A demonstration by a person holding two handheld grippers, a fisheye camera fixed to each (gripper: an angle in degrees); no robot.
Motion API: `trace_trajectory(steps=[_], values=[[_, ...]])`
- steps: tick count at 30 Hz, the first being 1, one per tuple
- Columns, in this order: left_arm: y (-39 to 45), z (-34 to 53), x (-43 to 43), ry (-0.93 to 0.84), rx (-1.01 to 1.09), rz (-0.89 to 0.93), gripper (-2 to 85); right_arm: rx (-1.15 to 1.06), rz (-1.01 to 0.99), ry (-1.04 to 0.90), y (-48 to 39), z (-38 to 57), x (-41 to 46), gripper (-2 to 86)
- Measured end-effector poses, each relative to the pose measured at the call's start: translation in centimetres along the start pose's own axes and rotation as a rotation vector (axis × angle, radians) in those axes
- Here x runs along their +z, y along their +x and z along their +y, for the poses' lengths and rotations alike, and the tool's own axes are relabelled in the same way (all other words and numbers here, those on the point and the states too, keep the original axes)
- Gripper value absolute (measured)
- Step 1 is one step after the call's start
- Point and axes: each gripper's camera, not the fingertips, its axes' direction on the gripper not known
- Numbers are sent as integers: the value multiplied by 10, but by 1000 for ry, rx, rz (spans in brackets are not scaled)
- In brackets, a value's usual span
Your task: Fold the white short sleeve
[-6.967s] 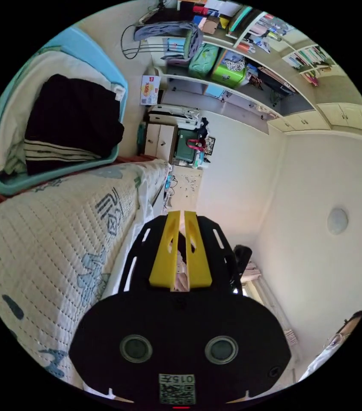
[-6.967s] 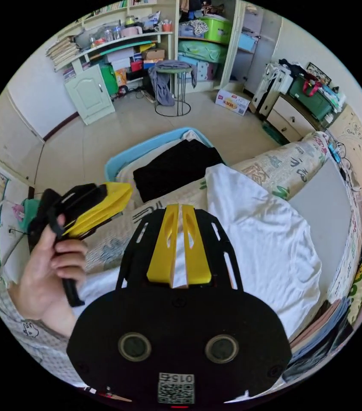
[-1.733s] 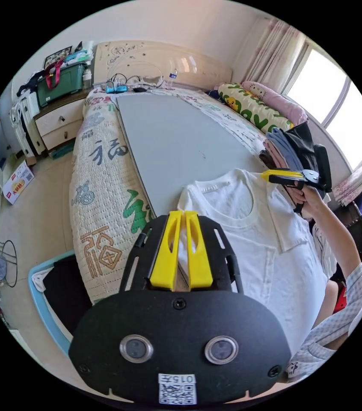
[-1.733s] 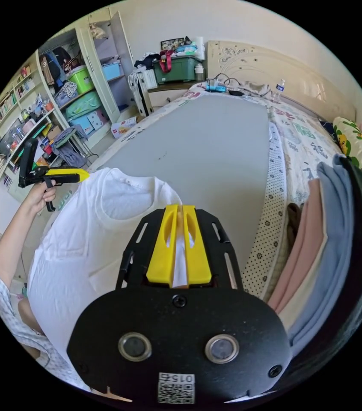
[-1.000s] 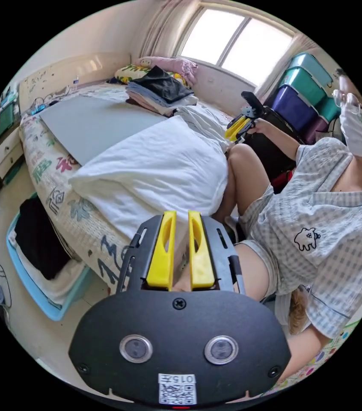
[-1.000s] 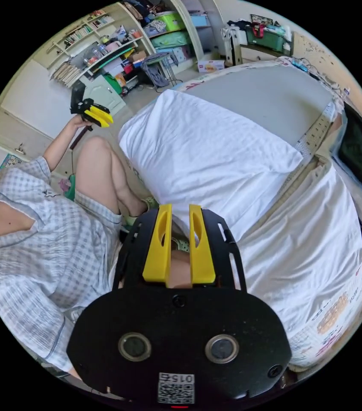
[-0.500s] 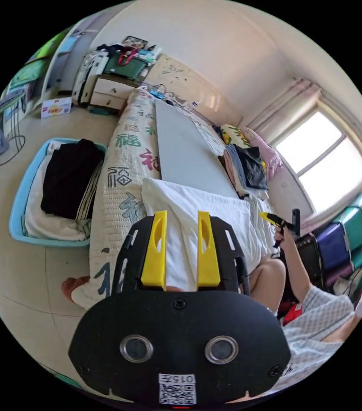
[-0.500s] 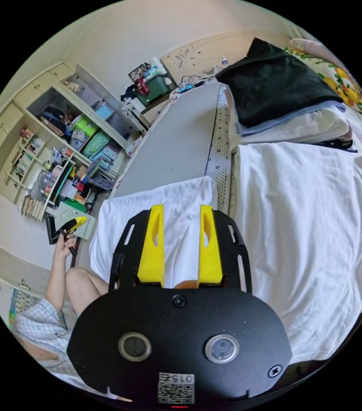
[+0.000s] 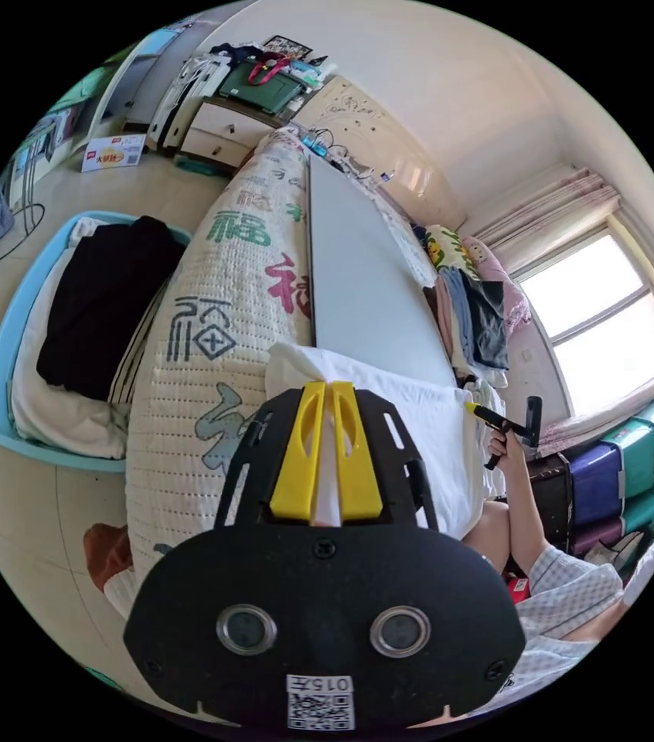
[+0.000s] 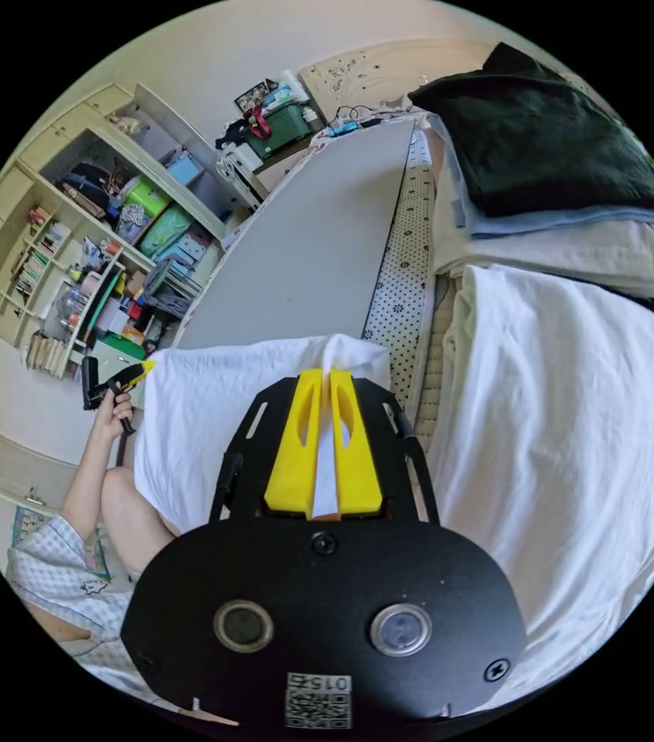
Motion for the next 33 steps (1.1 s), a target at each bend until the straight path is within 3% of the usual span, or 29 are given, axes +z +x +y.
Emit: trace_trajectory(steps=[5,11,19,26,30,33], values=[[31,1,-35,63,100,-6,-3,-38,35,57,9,0,-66,-1],[30,-29,-64,106,46,112,-4,-13,36,64,16,-51,-125,-5],[7,-78,0,-29,-46,12,-3,70,168,-111,51,-160,-114,-7],[4,-90,14,-18,-28,3,2,120,165,-68,63,-222,-179,-2],[19,-99,15,25,1,-26,30,93,221,-48,41,-264,-221,46],[31,-88,10,25,44,-32,120,64,267,-74,21,-267,-265,89]])
